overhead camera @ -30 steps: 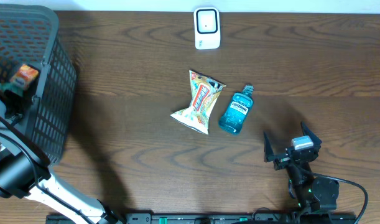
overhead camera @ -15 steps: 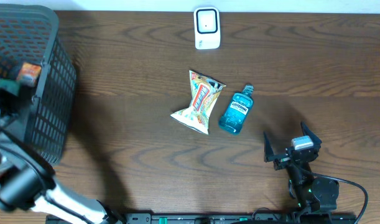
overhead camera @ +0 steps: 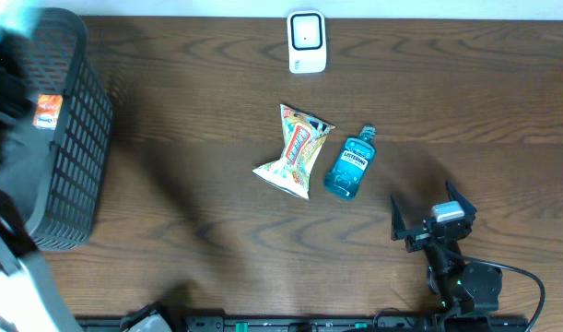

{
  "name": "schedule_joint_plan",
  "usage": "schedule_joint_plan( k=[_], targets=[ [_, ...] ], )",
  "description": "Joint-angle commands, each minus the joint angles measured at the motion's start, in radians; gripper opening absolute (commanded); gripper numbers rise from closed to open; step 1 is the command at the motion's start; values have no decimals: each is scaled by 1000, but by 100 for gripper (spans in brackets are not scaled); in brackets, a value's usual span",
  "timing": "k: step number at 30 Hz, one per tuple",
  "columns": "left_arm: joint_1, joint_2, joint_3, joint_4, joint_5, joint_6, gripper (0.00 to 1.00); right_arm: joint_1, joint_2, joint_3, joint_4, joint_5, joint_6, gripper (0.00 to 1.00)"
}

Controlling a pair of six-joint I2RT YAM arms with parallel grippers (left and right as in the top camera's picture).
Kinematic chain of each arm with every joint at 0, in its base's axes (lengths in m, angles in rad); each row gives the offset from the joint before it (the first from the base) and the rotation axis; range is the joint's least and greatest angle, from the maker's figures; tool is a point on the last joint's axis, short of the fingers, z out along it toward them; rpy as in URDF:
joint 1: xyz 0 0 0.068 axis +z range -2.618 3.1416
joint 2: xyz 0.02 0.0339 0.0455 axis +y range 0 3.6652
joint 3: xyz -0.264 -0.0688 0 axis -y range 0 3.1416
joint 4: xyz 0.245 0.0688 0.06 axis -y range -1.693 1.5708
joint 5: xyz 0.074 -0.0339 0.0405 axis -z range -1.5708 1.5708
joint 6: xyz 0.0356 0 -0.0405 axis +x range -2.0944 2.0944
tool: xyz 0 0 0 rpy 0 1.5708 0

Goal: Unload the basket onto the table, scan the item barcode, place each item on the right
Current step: 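Grasp the mint-green wipes pack in the basket with the left gripper, then drop the mint-green pack on the table in front of the yellow pack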

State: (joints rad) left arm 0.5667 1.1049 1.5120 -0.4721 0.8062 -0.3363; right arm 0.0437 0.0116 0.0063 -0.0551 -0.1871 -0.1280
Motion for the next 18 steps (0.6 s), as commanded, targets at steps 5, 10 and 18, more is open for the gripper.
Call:
schedule_joint_plan(
  k=[5, 10, 18],
  targets=[
    [-290, -48, -34, -422, -19, 341, 8, 5, -5, -1, -5, -3, -4, 99],
    [-472, -24, -185, -477, -72, 426, 7, 5, -5, -1, -5, -3, -4, 99],
    [-602, 95, -573, -178, -172, 416, 7, 5, -5, -1, -5, -3, -4, 99]
  ],
)
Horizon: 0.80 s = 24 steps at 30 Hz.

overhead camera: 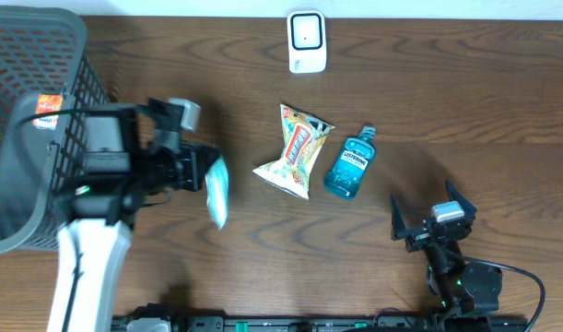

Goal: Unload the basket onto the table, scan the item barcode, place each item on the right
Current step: 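Drop the mint-green pack on the table in front of the yellow pack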

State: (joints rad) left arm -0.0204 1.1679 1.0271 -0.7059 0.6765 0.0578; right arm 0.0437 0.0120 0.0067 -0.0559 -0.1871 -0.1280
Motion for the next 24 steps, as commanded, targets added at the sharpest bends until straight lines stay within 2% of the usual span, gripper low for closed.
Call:
schedule_joint_plan(
  k=[1, 4, 7, 13, 19, 20, 22, 24],
  targets=[
    [-18, 57, -135, 122, -42, 3, 7, 5, -5, -1, -4, -3, -4, 99],
    [-19, 129, -225, 270, -42, -45, 7, 5, -5, -1, -4, -3, -4, 99],
    [-19, 199, -267, 348, -42, -48, 7, 5, -5, -1, -4, -3, -4, 99],
    [-19, 312, -274, 353, -42, -48, 7, 5, -5, -1, -4, -3, -4, 99],
    [-19, 306, -273, 338, -42, -68, 8, 5, -5, -1, -4, -3, -4, 99],
    [-18, 298, -273, 338, -42, -75, 17, 5, -5, -1, -4, -3, -4, 99],
    [-18, 266, -263, 337, -42, -93, 54, 5, -5, -1, -4, -3, -4, 99],
    [-18, 220, -234, 334, -42, -105, 85, 5, -5, -1, -4, -3, -4, 99]
  ],
)
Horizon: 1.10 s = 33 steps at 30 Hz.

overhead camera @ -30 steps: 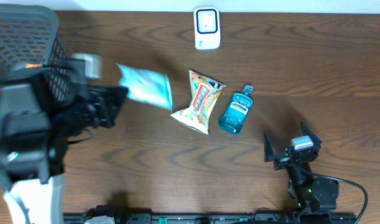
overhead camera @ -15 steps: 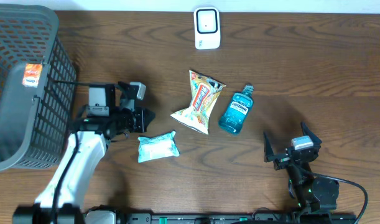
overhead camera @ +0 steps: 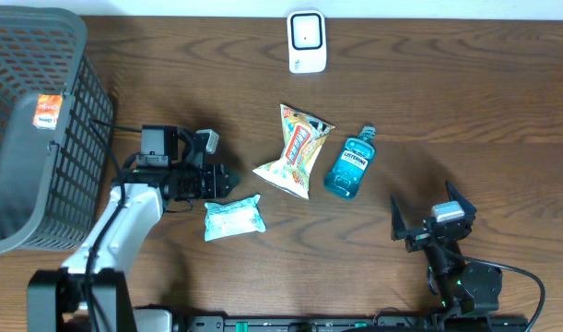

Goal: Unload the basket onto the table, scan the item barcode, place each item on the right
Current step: 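Drop the mint-green pack on the table in front of the yellow pack, then reach into the basket and grasp the orange snack pack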

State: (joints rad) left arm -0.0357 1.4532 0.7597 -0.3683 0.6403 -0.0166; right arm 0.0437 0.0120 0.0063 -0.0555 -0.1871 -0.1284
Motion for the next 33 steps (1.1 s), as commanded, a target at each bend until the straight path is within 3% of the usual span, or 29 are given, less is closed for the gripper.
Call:
schedule_joint_plan(
  k=[1, 3, 7, 10, 15, 18, 22, 25, 33],
  targets=[
    [-3, -95, 55, -4, -6, -31, 94, 5, -5, -1, -4, -3, -3, 99],
    [-2, -162, 112, 0, -7, -30, 100, 5, -5, -1, -4, -3, -3, 99],
    [-2, -295, 262, 52, -120, -1, 98, 5, -5, -1, -5, -3, -3, 99],
    [-2, -365, 346, 140, -426, 34, 98, 5, -5, -1, -4, -3, -3, 99],
    [22, -405, 368, 381, -1185, -29, 98, 5, -5, -1, -4, -3, -3, 99],
    [105, -375, 368, 438, -1371, -112, 98, 5, -5, -1, -4, -3, -3, 99],
    [272, -296, 368, 403, -1312, -310, 98, 5, -5, -1, -4, -3, -3, 99],
    [389, -220, 368, 356, -1125, -422, 98, 5, -5, -1, -4, -3, -3, 99],
    [582, 25, 379, 325, -740, -437, 98, 5, -5, -1, -4, -3, -3, 99]
  ],
)
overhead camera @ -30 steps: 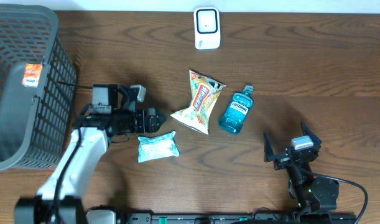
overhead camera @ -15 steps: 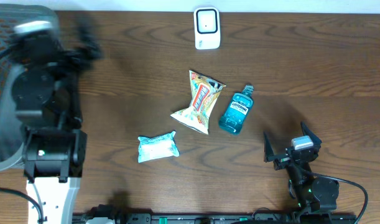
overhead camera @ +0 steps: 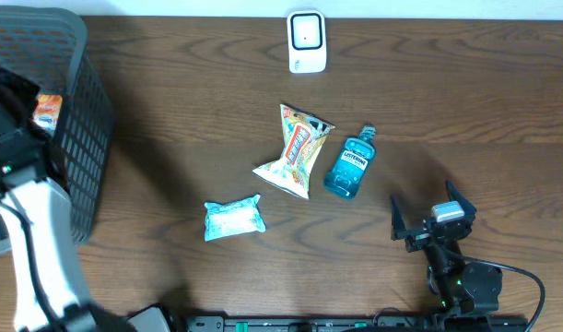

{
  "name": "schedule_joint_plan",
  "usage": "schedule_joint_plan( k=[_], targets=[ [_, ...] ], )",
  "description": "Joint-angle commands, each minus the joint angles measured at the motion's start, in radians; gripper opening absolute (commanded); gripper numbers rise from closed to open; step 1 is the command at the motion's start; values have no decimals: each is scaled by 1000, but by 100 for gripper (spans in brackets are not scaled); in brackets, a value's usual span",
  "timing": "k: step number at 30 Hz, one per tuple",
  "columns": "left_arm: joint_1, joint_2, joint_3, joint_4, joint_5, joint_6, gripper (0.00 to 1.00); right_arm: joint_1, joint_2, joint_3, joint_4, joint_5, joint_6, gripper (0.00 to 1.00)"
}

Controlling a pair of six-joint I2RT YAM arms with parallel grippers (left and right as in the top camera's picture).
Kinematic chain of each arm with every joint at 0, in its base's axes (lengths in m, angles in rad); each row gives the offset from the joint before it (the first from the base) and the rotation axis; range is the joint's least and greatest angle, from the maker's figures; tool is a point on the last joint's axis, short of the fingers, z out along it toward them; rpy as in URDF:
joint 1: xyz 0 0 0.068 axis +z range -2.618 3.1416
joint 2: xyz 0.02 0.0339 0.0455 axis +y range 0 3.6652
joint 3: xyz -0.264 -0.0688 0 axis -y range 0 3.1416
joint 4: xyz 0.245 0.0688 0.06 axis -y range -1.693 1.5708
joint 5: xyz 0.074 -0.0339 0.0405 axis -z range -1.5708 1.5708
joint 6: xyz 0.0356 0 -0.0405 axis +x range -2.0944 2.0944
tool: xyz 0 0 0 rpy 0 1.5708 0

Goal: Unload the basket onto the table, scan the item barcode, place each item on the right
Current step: 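Reach into the basket and grasp the orange snack pack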

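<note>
A white scanner (overhead camera: 307,41) stands at the table's far edge. Near the middle lie a yellow snack bag (overhead camera: 295,152) and a blue mouthwash bottle (overhead camera: 348,164). A pale blue packet (overhead camera: 234,219) lies flat to the front left of them. My left gripper (overhead camera: 12,101) is a dark, blurred shape over the grey basket (overhead camera: 83,138) at the far left, and its fingers cannot be made out. My right gripper (overhead camera: 427,208) rests open at the front right, holding nothing and apart from the bottle.
The basket takes up the left edge and has an orange-labelled item (overhead camera: 47,111) inside. My left arm's white link (overhead camera: 37,240) runs along the front left. The right arm's base and cable (overhead camera: 502,277) sit at the front right edge.
My left gripper was on the table just above the pale blue packet and is now back at the basket. The packet lies where it was. The right arm has not moved.
My left arm was a blur at the basket, with only the snack bag and bottle on the table. Then my left gripper held a pale blue packet over the table. Then the packet lay flat, released. Now the gripper is at the basket again.
</note>
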State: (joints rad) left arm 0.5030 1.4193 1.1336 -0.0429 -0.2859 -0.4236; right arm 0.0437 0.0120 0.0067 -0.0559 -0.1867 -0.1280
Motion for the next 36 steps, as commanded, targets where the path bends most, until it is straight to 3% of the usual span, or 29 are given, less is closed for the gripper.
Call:
schedule_joint_plan(
  k=[1, 5, 9, 13, 18, 20, 36],
  targets=[
    [69, 96, 12, 11, 272, -24, 98, 5, -5, -1, -4, -3, -4, 99],
    [161, 232, 40, 139, 678, -12, 98, 5, -5, -1, -4, -3, -4, 99],
    [200, 340, 60, 266, 856, -3, 98, 5, -5, -1, -4, -3, -4, 99],
    [186, 400, 74, 268, 834, 244, 98, 5, -5, -1, -4, -3, -4, 99],
    [136, 432, 74, 238, 480, 501, 98, 5, -5, -1, -4, -3, -4, 99],
    [126, 455, 74, 246, 429, 607, 98, 5, -5, -1, -4, -3, -4, 99],
    [129, 682, 74, 410, 465, 633, 98, 5, -5, -1, -4, -3, -4, 99]
  ],
)
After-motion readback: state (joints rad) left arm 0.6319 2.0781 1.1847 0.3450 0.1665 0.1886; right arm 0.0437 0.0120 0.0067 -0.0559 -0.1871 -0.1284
